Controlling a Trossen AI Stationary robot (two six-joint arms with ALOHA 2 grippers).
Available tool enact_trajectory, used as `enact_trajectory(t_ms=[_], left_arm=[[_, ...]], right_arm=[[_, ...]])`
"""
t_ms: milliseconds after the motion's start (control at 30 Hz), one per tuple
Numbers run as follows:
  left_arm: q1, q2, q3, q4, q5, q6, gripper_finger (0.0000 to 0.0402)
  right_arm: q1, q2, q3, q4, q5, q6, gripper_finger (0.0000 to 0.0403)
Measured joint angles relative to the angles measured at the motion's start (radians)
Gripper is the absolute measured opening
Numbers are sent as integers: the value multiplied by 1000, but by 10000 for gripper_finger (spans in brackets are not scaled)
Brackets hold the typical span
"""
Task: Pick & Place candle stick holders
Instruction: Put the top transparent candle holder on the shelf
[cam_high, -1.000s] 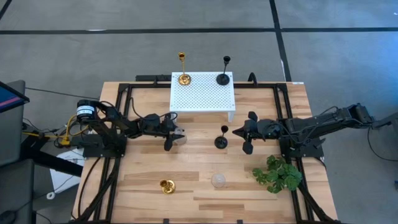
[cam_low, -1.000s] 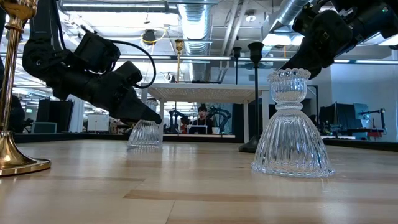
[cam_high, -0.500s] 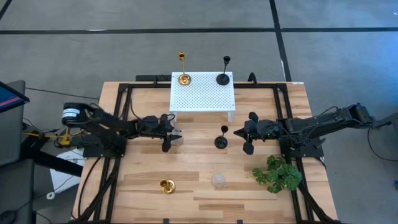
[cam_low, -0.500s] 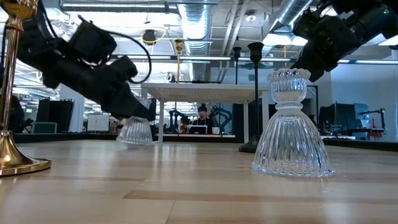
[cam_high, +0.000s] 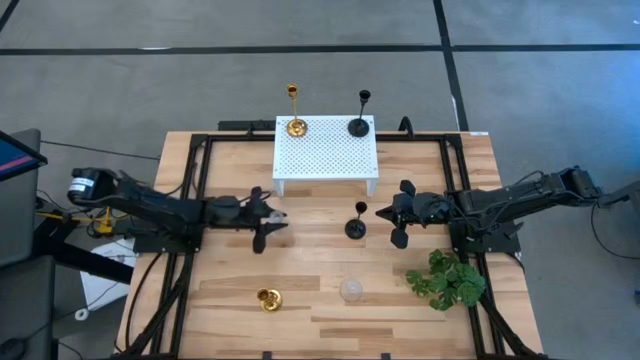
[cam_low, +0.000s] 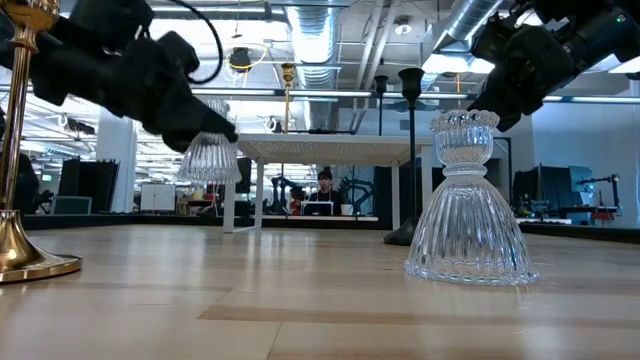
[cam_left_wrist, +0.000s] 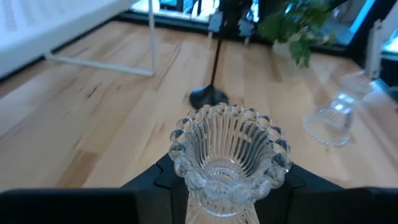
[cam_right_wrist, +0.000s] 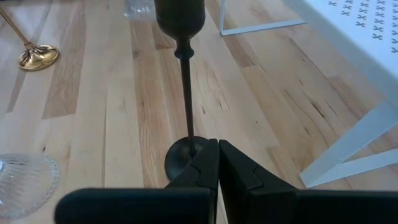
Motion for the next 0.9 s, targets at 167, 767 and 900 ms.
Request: enact_trajectory(t_ms=[167, 767, 900], left_arm=[[-25, -37, 1, 4, -4, -37, 127], [-37, -43, 315, -299, -57, 61, 127], [-27, -43, 376, -302, -80, 117, 131]], right_arm=[[0, 0, 0, 0, 0, 0, 0], [0, 0, 0, 0, 2, 0, 0], [-1, 0, 0, 0, 3, -1, 0]])
